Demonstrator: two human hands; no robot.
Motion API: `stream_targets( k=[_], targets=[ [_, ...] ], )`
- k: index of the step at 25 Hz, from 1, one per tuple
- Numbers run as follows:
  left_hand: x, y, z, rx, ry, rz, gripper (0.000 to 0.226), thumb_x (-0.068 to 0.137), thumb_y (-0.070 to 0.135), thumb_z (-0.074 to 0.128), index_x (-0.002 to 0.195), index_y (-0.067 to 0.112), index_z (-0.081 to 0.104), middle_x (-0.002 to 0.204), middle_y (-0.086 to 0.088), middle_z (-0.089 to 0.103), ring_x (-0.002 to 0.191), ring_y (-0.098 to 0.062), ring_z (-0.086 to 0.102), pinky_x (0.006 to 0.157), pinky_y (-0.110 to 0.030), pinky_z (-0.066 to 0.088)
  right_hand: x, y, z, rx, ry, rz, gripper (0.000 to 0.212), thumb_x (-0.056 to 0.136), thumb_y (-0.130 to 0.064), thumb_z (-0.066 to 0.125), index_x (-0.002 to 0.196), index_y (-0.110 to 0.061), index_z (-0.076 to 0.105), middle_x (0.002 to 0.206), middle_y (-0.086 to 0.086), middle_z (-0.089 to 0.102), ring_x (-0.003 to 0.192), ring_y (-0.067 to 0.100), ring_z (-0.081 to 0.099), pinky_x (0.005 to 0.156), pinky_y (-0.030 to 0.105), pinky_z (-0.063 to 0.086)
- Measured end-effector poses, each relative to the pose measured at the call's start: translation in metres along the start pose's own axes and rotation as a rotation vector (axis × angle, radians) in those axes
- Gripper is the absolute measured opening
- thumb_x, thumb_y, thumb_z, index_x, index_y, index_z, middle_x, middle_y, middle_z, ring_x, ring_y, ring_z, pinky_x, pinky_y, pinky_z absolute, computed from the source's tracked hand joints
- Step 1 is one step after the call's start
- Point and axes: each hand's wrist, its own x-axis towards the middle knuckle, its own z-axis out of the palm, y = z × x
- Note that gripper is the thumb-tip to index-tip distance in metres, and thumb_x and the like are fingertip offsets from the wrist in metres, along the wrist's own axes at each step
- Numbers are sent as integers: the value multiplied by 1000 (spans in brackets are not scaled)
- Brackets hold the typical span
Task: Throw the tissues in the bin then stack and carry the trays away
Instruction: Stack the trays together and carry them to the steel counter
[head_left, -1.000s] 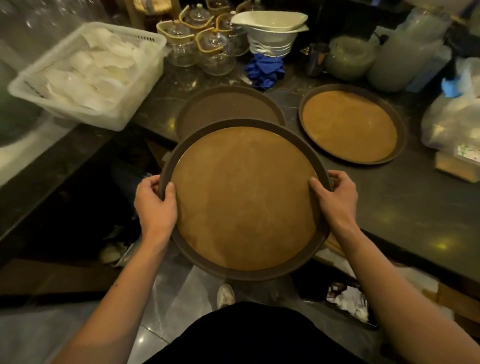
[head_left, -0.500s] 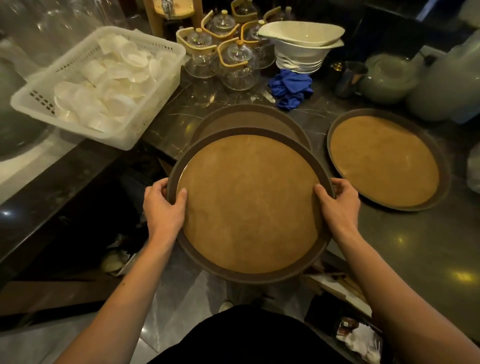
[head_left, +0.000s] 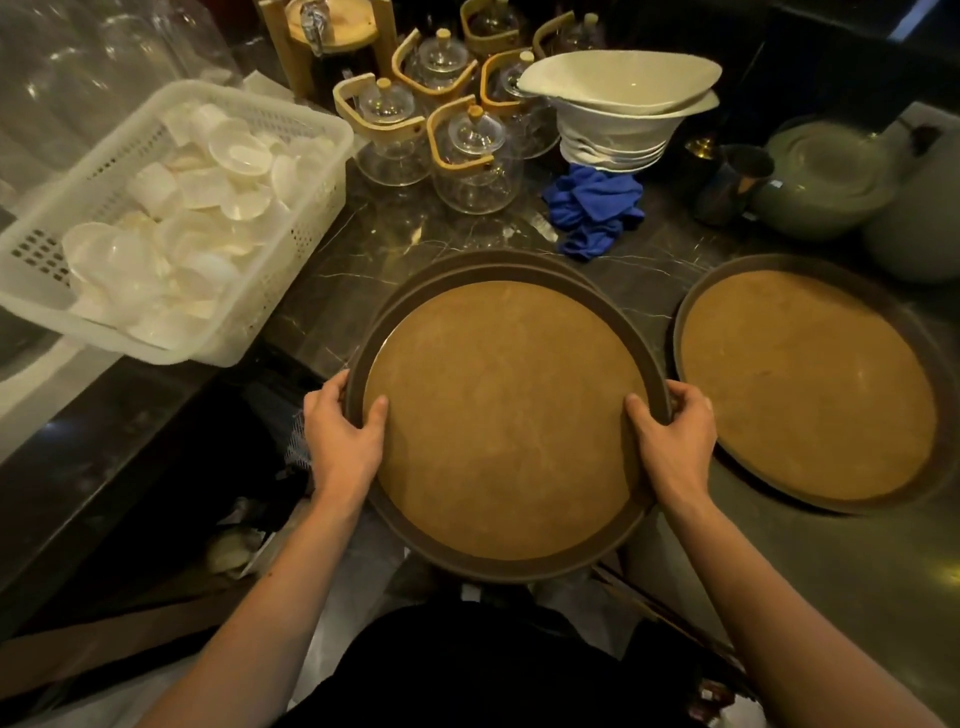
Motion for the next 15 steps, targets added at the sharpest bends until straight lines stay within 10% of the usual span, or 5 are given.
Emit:
stream_targets(
  k=[15],
  targets=[
    [83,-4,31,35,-170,111,70,80,32,74,139,11,45,121,-6,40,113,-18,43,97,-26,32,18,-15,46,-100,102,64,54,83,-42,71,125,-15,51,111,-5,43,99,11,47,84,31,41]
  ],
)
